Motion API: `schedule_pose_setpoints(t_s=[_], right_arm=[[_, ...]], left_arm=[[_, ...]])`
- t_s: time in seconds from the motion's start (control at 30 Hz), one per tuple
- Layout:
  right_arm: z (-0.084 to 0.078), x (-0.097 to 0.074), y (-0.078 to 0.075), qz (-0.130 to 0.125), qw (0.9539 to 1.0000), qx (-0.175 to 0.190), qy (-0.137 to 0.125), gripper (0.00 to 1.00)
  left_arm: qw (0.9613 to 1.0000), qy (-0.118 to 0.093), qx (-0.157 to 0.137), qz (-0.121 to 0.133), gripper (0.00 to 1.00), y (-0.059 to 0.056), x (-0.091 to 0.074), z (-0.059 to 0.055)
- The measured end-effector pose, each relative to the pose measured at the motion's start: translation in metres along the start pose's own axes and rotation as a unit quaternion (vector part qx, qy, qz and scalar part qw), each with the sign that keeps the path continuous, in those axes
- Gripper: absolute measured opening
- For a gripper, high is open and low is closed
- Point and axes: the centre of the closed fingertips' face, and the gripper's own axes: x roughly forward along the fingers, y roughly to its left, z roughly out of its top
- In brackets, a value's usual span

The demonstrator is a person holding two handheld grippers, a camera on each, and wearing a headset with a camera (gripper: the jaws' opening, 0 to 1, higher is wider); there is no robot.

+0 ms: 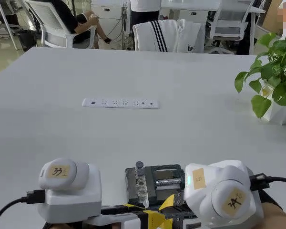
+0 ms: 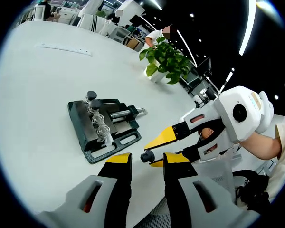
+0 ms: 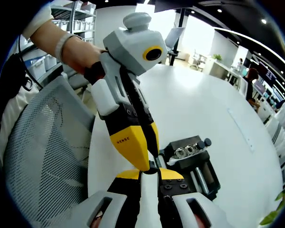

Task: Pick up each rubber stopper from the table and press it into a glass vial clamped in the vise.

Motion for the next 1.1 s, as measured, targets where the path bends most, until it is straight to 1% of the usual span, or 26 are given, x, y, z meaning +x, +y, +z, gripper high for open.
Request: schedule_pose_setpoints(t_s=[0.13,0.2,0.27,0.33,0.43,0.57,0.7,0.87,1.1], right_arm=[[0.001,-0.001,0.0,-0.003,1.0,-0.006,-0.001,0.08],[0.0,-0.001,-0.001,-0.007,0.9998,-0.016,0.004,0.08],[0.001,-0.001,0.0,-0.007,0.9998,-0.021,0.002,0.08],[0.003,-0.002,0.001,-0.008,0.9998,-0.02,0.0,0.08],[0.008,-0.003,0.002,-0.011,0.9997,-0.023,-0.005,0.08],[0.007,-0.003,0.0,-0.016,0.9991,-0.04,0.001,0.08],[0.01,-0.005,-0.002,-0.018,0.999,-0.041,-0.001,0.08],[0.012,-0.006,-0.005,-0.021,0.9989,-0.042,-0.006,0.08],[0.015,-0.007,-0.004,-0.018,0.9991,-0.035,-0.014,0.08]], left_arm=[[0.9999,0.001,-0.016,0.001,0.2,-0.001,0.002,-0.001],[0.9998,0.004,-0.019,0.001,0.18,-0.003,0.001,-0.003],[0.9996,0.004,-0.027,0.001,0.17,-0.003,0.001,-0.005],[0.9994,-0.001,-0.035,-0.001,0.15,-0.004,0.0,-0.004],[0.9993,-0.001,-0.037,-0.004,0.1,-0.005,0.0,-0.004],[0.9992,-0.002,-0.04,-0.003,0.1,-0.005,-0.001,-0.003],[0.9988,-0.003,-0.049,-0.006,0.09,-0.006,-0.003,0.0],[0.9987,-0.005,-0.049,-0.011,0.09,-0.007,-0.004,0.003],[0.998,-0.005,-0.058,-0.027,0.09,-0.007,-0.008,0.004]])
